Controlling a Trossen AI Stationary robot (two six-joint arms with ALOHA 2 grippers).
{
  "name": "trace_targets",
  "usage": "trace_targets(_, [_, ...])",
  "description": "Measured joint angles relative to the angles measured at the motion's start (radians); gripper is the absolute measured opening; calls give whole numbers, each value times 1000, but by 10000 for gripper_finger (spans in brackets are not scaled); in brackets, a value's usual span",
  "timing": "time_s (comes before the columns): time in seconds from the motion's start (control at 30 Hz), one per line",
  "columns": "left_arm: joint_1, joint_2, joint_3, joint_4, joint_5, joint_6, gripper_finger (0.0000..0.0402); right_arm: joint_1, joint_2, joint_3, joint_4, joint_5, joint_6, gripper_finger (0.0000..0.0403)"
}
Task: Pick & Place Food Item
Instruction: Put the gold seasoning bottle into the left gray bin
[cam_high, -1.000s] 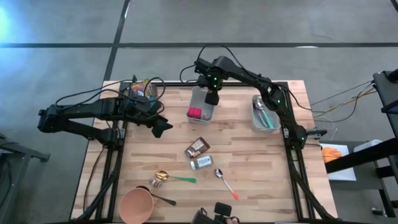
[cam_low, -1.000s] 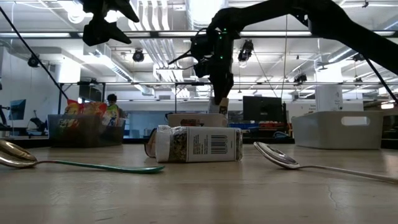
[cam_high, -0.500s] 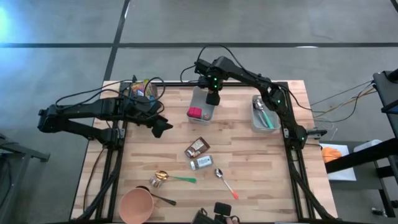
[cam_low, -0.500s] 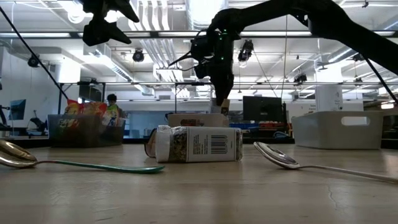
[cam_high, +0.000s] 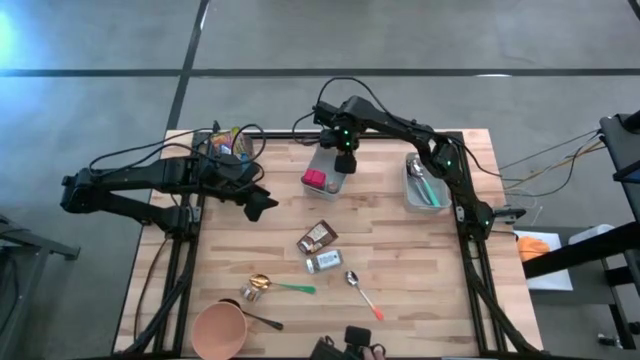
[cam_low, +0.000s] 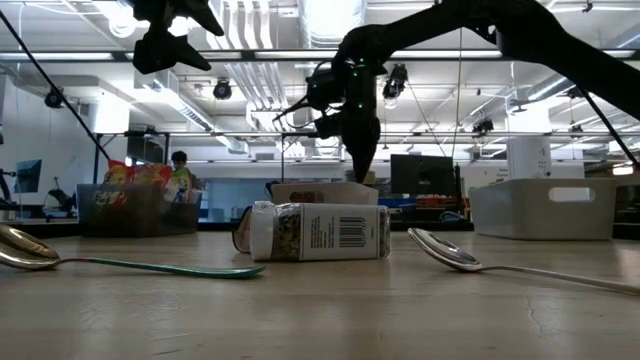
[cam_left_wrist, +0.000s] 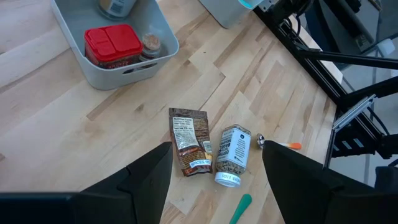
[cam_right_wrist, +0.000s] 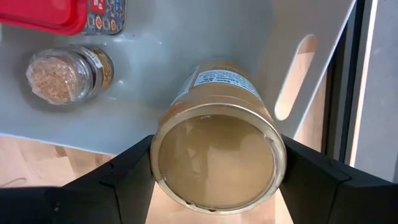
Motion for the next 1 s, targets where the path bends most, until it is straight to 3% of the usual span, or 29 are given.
trace_targets(0.1, [0, 0, 0, 0, 0, 0, 252, 0, 0, 0, 8, 0, 0, 271])
trace_targets(0.37, [0, 0, 0, 0, 0, 0, 252, 0, 0, -2, 20, 53, -4, 337])
trace_targets(1.0, [0, 0, 0, 0, 0, 0, 252, 0, -1, -2, 23, 50, 24, 345])
